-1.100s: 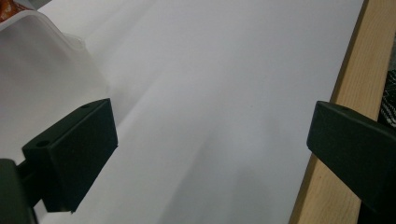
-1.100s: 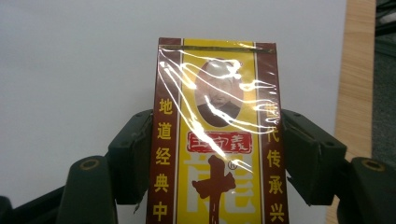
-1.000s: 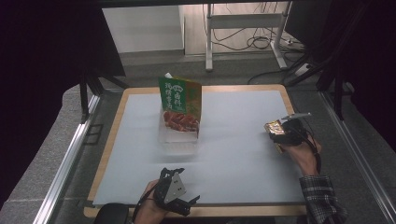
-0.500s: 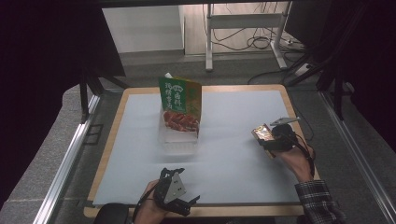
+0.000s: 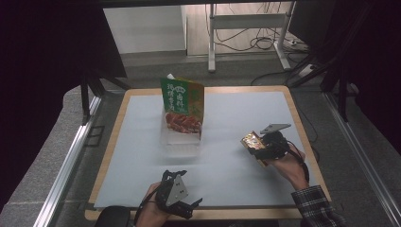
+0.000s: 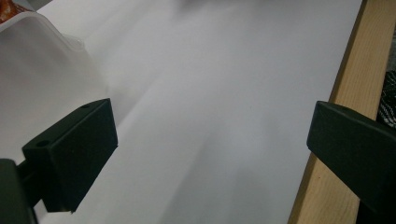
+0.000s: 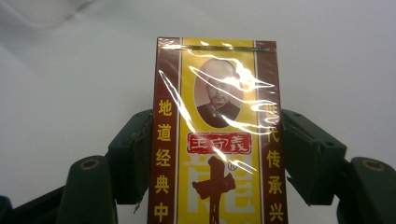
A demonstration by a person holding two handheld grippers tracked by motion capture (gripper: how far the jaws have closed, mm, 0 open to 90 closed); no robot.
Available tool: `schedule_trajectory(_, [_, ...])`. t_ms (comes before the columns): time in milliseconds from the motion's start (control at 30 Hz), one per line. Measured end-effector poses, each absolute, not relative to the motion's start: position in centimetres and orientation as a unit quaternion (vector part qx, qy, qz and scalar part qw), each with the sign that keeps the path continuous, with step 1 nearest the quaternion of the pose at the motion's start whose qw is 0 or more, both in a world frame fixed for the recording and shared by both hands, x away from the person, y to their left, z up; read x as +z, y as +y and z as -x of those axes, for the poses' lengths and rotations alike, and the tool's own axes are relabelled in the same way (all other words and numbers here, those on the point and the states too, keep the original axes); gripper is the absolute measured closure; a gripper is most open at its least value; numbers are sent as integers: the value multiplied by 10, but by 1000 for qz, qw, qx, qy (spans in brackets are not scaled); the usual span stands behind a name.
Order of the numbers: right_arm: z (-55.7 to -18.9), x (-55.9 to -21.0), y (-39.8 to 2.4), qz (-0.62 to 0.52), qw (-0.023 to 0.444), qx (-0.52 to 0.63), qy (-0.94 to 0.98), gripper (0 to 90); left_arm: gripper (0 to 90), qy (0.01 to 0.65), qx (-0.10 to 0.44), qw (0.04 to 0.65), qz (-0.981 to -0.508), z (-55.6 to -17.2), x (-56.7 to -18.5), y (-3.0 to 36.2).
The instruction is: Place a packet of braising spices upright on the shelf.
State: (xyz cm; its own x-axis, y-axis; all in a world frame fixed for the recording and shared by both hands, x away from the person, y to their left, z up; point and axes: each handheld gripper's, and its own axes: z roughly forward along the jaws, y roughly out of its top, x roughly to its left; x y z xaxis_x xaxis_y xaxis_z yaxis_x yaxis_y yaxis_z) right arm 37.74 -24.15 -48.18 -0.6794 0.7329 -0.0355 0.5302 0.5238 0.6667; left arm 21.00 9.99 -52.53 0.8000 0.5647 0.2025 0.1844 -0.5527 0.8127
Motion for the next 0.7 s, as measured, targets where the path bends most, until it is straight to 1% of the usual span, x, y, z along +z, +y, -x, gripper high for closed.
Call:
schedule_trajectory(400, [-367, -493, -217, -331, 129, 314, 881, 319, 15, 219, 227, 418, -852, -210, -525, 99])
schedule_trajectory(567, [-368, -499, -216, -325, 129, 299, 888, 318, 15, 219, 227, 418, -852, -210, -525, 99])
schedule_trajectory(700, [-371, -504, -218, -330, 116, 296, 889, 307, 15, 219, 228, 417, -852, -210, -526, 99])
